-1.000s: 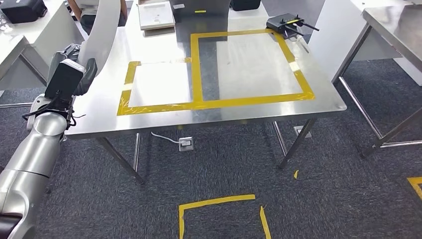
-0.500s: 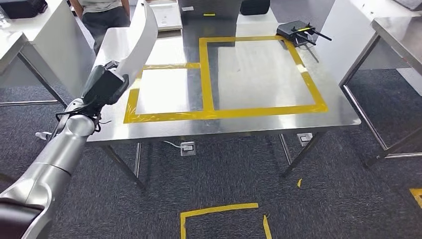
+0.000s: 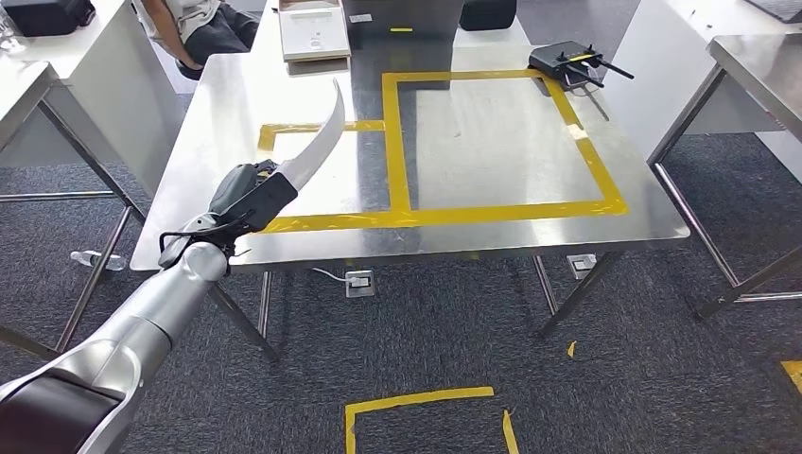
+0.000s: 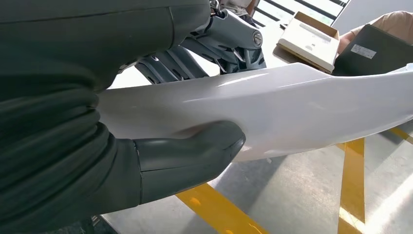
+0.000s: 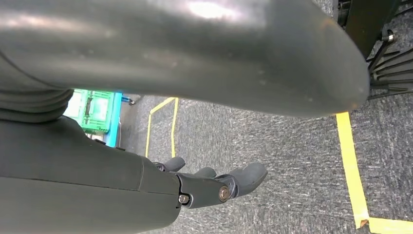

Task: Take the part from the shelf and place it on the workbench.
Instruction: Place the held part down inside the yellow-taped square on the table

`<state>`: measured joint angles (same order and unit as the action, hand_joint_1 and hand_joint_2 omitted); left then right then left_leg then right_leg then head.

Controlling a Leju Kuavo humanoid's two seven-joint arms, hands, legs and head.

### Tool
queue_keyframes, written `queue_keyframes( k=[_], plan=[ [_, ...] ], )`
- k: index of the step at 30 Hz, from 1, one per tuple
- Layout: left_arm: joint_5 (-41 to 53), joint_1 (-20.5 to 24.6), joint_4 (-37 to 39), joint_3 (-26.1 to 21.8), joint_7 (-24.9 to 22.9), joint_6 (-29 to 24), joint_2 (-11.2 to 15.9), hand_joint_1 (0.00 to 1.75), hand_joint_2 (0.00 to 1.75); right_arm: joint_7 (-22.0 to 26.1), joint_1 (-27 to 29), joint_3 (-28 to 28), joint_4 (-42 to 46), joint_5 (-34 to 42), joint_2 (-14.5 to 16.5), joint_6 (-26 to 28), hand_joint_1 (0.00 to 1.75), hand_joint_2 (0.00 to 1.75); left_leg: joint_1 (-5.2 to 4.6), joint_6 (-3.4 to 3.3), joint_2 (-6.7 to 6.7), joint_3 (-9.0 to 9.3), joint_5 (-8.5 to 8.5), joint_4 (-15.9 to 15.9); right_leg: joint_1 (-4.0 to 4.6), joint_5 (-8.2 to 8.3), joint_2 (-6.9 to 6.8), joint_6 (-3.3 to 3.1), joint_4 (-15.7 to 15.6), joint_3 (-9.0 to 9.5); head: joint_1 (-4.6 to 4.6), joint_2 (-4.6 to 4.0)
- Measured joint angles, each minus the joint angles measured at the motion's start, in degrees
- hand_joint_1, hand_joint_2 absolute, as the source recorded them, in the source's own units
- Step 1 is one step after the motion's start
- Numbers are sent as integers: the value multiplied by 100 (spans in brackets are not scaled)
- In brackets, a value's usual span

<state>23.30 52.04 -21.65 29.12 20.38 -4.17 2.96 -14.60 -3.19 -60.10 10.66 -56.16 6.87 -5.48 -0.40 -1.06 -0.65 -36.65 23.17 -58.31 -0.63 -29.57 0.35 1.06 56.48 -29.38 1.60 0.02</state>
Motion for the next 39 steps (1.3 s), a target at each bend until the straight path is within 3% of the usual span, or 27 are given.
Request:
queue_keyframes(
  k=[5,9,16,20,31,35,39],
  plan=[
    [1027,47,243,530,-561,-546,-28,175,175,0,1,6,1,-75,-21,4,0,0,2,10,0,25,-7,14,2,1,1,0,1,16,0,0],
    [1398,51,408,895,-1022,-717,-70,0,175,0,2,7,1,-87,-39,30,0,0,5,14,1,27,-9,19,5,0,1,-1,2,16,0,0],
    [1619,99,648,1195,-2006,-478,-48,0,175,0,17,7,0,-116,-39,48,0,0,6,15,2,28,-9,24,7,-2,1,-4,3,21,0,0],
    [1617,101,721,1224,-2050,-453,33,0,0,0,21,8,-2,-141,-40,42,0,0,8,15,0,31,-9,25,8,-4,-1,-6,3,20,0,0],
    [1703,122,822,1263,-2340,-500,123,0,0,0,18,13,-1,-203,-40,42,0,0,8,16,-2,34,-10,25,7,-4,-4,-7,4,22,0,0],
    [1603,261,798,1255,-2201,-1025,120,0,0,1,19,13,1,-193,-39,62,0,0,8,16,-1,35,-10,25,7,-4,-4,-8,4,21,0,0],
    [1262,610,687,1100,-1699,-1795,107,0,0,0,19,9,-1,-156,-29,84,0,0,-16,-12,-4,23,9,-6,-17,3,-7,24,-10,26,2,0]
  ],
)
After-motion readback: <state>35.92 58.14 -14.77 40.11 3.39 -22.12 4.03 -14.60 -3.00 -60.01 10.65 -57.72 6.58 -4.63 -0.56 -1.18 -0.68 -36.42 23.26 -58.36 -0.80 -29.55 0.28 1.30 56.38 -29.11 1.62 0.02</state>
